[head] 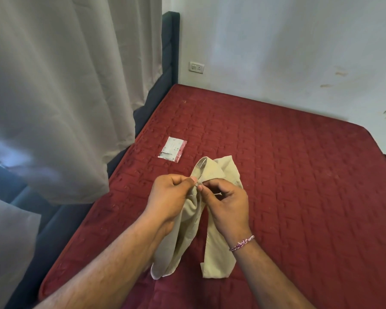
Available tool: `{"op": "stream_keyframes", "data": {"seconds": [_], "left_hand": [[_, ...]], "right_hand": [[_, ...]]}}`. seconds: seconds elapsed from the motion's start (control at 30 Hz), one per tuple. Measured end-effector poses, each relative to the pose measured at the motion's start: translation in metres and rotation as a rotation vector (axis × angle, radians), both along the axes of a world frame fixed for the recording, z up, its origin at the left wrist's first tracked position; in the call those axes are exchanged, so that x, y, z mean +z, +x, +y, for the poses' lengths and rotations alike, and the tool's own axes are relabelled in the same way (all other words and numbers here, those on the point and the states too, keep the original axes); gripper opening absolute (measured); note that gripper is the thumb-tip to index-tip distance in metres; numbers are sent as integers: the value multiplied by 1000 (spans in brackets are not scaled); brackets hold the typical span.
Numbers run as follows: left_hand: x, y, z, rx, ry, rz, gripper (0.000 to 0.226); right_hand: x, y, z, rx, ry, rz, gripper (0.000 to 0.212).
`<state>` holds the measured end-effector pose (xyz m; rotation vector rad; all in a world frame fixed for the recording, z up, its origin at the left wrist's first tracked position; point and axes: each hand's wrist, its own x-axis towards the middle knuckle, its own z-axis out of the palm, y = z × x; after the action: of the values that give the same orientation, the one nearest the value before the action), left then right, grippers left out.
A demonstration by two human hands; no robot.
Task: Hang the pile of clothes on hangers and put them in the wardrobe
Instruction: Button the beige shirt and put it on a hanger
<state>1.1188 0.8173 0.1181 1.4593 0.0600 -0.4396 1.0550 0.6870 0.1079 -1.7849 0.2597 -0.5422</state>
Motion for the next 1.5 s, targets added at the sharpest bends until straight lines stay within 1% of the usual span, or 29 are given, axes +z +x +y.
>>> {"op": "stream_keyframes", "data": {"seconds": [0.07,0.17,0.23,0.33,0.47,0.7,0.77,0.83,0.9,0.97,1.07,1.1,1.13,1.17,1.27,1.3,1.33,1.43,1.5], "left_hand": [[-2,1,-1,-4,0,24,23],[-1,3,-3,-31,23,1,22],[0,5,-4,-41,38,1,22],[-1,10,-6,-52,57,17,23],[-4,11,-9,-90,93,-26,23],[-13,12,-7,-235,283,-217,22],[-14,12,-8,-276,370,-309,23],[-14,11,-11,-308,485,-415,24],[-14,11,-13,-311,563,-486,25],[-15,10,-15,-300,579,-522,26],[-14,9,-19,-271,591,-530,30],[-13,8,-19,-255,589,-527,31],[-12,6,-20,-238,585,-527,31],[-11,6,-20,-225,576,-528,30],[-7,6,-18,-201,501,-525,13],[-6,8,-17,-207,474,-533,6],[-7,9,-15,-224,460,-562,5],[-10,7,-13,-277,441,-661,12],[-12,3,-13,-264,411,-697,16]], "right_hand": [[-1,1,1,-16,-37,-11,7],[-2,3,-1,-38,-124,-22,11],[-3,6,-5,-22,-141,-6,11],[-2,10,-9,13,-95,65,11],[2,14,-10,22,-22,128,9],[-5,18,-12,31,66,219,16],[-7,18,-12,14,136,234,12],[-9,19,-10,-8,251,247,13],[-11,19,-8,-44,309,257,12],[-9,18,-8,-85,246,241,11],[-7,16,-14,-123,-20,191,13],[-7,16,-16,-114,-65,183,14],[-7,16,-19,-87,-54,173,14],[-7,16,-21,-51,14,163,12],[-4,13,-22,10,374,181,5],[-2,12,-22,10,465,195,5],[0,10,-21,3,522,205,6],[4,6,-19,-61,572,189,15],[4,7,-19,-137,521,169,17]]}}
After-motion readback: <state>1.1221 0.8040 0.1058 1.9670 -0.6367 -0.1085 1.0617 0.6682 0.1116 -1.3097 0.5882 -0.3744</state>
